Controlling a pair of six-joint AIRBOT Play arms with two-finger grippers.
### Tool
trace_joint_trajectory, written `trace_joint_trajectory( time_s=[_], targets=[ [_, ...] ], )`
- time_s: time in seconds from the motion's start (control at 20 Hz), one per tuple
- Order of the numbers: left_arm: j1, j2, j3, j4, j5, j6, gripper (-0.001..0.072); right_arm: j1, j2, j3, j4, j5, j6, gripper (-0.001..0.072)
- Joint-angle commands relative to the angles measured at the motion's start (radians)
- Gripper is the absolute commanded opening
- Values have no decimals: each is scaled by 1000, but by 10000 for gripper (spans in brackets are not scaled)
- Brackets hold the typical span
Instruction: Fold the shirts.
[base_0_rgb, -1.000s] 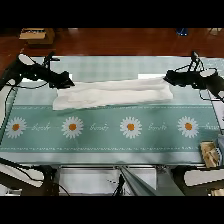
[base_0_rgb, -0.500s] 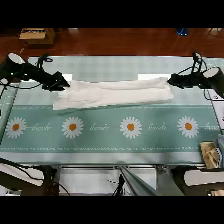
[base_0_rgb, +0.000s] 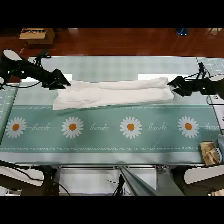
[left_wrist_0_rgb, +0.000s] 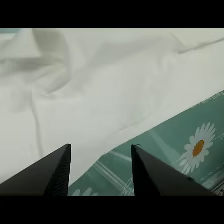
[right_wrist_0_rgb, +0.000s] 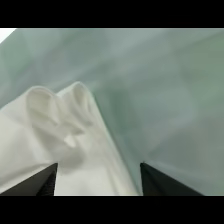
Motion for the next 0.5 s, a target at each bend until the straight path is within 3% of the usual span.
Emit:
trace_joint_trajectory(
  time_s=[0.0, 0.1, 0.15, 0.25, 0.3, 0.35, 0.45],
  targets=[
    [-25, 1, 1, -7, -1, 11, 450, 55, -85, 0, 216, -33, -57, 595],
    [-40, 1, 1, -7, 1, 15, 449, 111, -96, -1, 244, -120, -58, 576],
    [-46, 1, 1, -7, 7, 18, 449, 142, -93, 0, 253, -177, -67, 472],
    [-58, 1, 1, -12, 17, 18, 438, 177, -74, 0, 281, -219, -99, 38],
    [-62, 1, 1, -16, 18, 18, 421, 185, -54, 0, 276, -217, -134, 34],
    [-66, 1, 0, -28, 18, 17, 332, 185, -29, 0, 271, -202, -166, 34],
    [-75, 1, 0, -83, 18, 17, 254, 180, 41, 0, 220, -140, -182, 34]
  ],
)
